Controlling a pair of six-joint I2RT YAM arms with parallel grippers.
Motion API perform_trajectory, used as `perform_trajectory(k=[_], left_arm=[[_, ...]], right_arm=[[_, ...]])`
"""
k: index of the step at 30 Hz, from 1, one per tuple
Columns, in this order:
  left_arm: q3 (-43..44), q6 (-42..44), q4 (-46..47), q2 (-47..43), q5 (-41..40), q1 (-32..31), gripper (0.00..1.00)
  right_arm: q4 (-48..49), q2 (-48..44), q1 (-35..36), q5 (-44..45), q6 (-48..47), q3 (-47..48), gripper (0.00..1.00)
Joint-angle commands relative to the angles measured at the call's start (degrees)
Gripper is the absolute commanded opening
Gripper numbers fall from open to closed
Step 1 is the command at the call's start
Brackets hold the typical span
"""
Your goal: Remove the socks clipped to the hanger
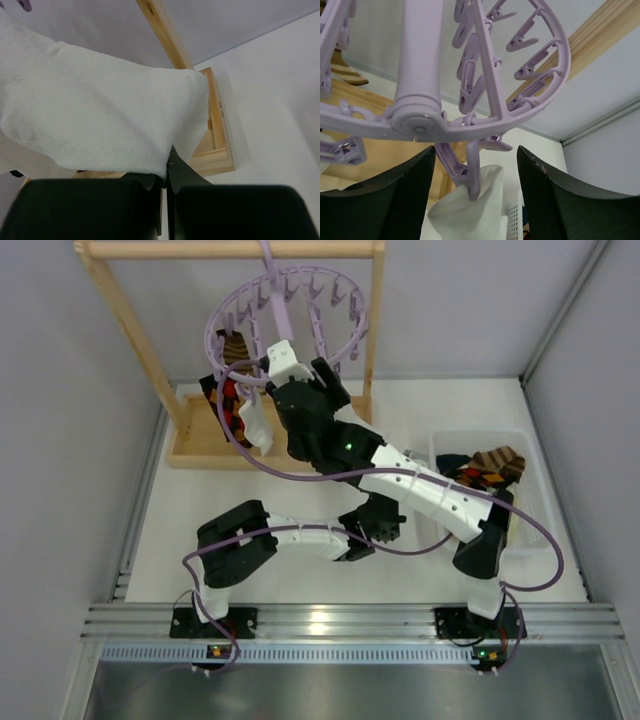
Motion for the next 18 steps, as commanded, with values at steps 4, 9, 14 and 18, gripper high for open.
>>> perform_trajectory(k=[4,9,14,18], left_arm=[[-1.34,-2.39,1.64,-5.01,1.25,-0.64,0.00],[-1.78,-2.74,1.64,-5.53,1.34,-0.64,0.00],[-2.04,-2.74,1.64,-5.80,1.25,-0.64,0.00],[-2.13,-2.74,1.72,-5.71,1.34,-0.64,0.00]], right_arm=[[7.25,1.77,-1.08,3.41,-4.71,1.08,0.61],[7.69,1.60,-1.34,2.98,-3.92,0.12,0.56],[7.95,1.51,-1.34,2.80,-3.57,-0.41,0.48],[7.95,1.42,-1.43,2.63,-3.22,-0.76,0.41]])
